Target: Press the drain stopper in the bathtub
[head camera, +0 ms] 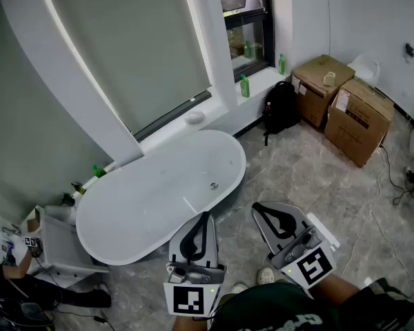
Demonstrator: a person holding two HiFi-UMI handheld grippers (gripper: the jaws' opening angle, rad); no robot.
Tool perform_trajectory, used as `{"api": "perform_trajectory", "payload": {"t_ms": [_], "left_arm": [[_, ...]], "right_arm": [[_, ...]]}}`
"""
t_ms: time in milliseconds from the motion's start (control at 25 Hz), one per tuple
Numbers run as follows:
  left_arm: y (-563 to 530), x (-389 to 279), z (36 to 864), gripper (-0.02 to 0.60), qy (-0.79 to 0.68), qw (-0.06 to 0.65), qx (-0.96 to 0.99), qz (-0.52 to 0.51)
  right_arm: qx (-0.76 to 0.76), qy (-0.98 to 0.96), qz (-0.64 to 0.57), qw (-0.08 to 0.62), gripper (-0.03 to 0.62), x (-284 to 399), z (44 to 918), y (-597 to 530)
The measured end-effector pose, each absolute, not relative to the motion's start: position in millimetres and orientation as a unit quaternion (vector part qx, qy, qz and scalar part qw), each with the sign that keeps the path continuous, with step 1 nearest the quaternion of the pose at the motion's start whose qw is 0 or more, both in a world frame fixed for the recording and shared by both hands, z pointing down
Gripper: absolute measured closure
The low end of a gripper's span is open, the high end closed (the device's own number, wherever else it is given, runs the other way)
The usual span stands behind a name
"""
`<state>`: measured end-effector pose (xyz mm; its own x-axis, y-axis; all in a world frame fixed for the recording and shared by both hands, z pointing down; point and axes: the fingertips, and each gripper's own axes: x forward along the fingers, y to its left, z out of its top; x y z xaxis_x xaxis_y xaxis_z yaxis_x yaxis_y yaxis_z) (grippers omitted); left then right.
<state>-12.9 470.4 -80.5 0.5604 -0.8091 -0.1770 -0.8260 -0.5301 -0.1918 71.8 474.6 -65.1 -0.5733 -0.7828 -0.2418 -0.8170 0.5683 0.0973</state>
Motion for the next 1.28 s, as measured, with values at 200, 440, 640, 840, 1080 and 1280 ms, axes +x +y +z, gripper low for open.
{"api": "perform_trajectory", "payload": {"t_ms": [200,440,640,840,1080,1280], "left_arm": [[463.3,-7.1,-76.4,0.574,0.474,0.119,-0.872,0.029],[454.6,-2.4,-65.6,0.574,0.489,0.103,-0.866,0.024],[451.9,6.1,-62.7,0.574,0.496,0.103,-0.862,0.023],[450.7,19.2,-61.8,0.574,0.491,0.107,-0.864,0.020],[439.4,25.4,-72.1,0.574,0.491,0.121,-0.862,0.024],[433.7,27.3,-77.3,0.574,0.496,0.122,-0.859,0.034]], "right_arm": [[-0.450,0.885,0.083,0.090,0.579,78.9,-60.9,468.1],[-0.444,0.888,0.077,0.094,0.579,90.0,-54.0,459.9],[-0.437,0.891,0.077,0.100,0.579,97.5,-50.4,457.0],[-0.441,0.891,0.059,0.096,0.579,109.2,-43.0,454.7],[-0.443,0.888,0.074,0.104,0.579,119.8,-49.9,449.2],[-0.441,0.887,0.080,0.106,0.579,126.2,-50.6,447.8]]}}
